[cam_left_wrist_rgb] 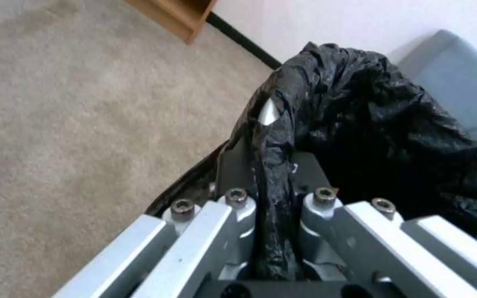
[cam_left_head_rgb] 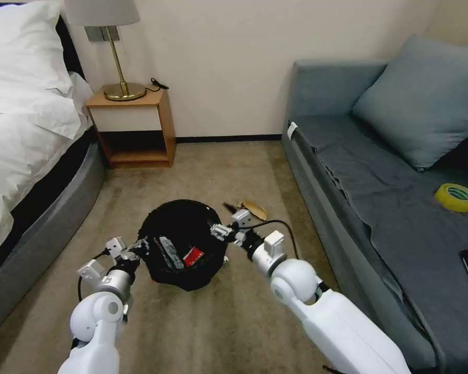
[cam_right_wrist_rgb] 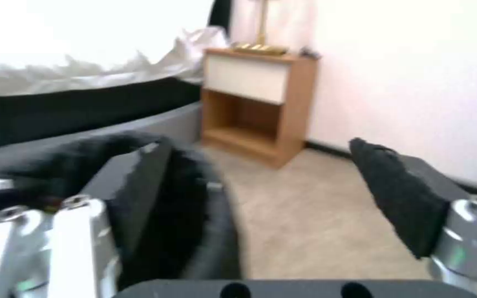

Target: Pick up the trash bin, then pick up the garbage on the floor and place it into the trash bin.

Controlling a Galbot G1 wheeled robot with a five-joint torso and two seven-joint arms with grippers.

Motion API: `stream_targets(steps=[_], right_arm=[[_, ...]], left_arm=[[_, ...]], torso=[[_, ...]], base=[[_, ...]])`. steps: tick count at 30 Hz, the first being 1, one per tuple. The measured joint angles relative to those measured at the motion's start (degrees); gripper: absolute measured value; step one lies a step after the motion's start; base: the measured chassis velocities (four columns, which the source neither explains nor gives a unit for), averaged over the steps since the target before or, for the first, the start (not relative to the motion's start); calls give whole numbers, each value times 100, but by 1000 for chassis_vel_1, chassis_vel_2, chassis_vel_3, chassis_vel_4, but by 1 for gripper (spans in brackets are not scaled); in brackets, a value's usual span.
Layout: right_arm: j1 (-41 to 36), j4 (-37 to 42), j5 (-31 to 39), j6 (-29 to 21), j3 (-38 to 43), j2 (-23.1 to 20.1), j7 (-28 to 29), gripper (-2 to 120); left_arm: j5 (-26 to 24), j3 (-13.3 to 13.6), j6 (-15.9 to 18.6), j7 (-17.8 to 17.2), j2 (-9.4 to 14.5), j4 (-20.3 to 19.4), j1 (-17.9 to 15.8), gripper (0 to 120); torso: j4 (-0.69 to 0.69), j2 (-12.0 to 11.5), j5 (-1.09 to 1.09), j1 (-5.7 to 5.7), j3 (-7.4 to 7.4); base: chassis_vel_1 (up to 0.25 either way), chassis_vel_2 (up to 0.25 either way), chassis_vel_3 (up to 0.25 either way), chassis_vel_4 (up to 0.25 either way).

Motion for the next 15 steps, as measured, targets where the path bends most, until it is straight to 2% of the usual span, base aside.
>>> stream_targets(steps=[3,8,11,15], right_arm=[[-212,57,-407,196,297,105,82,99],[-485,85,-764,439,726,357,132,100],[-754,139,-1359,701,1250,646,21,100],[-1082,233,-1818,945,1690,823,-113,100]], left_arm=[[-29,-46,20,-51,7,-110,60,5],[-55,-116,32,-114,6,-190,137,5],[-69,-211,41,-144,-7,-244,228,5],[-115,-315,65,-168,-9,-299,290,5]], torso=[[-1,0,0,0,0],[0,0,0,0,0],[0,0,-1,0,0],[0,0,-1,0,0]], base=[[0,0,0,0],[0,0,0,0],[0,0,0,0],[0,0,0,0]])
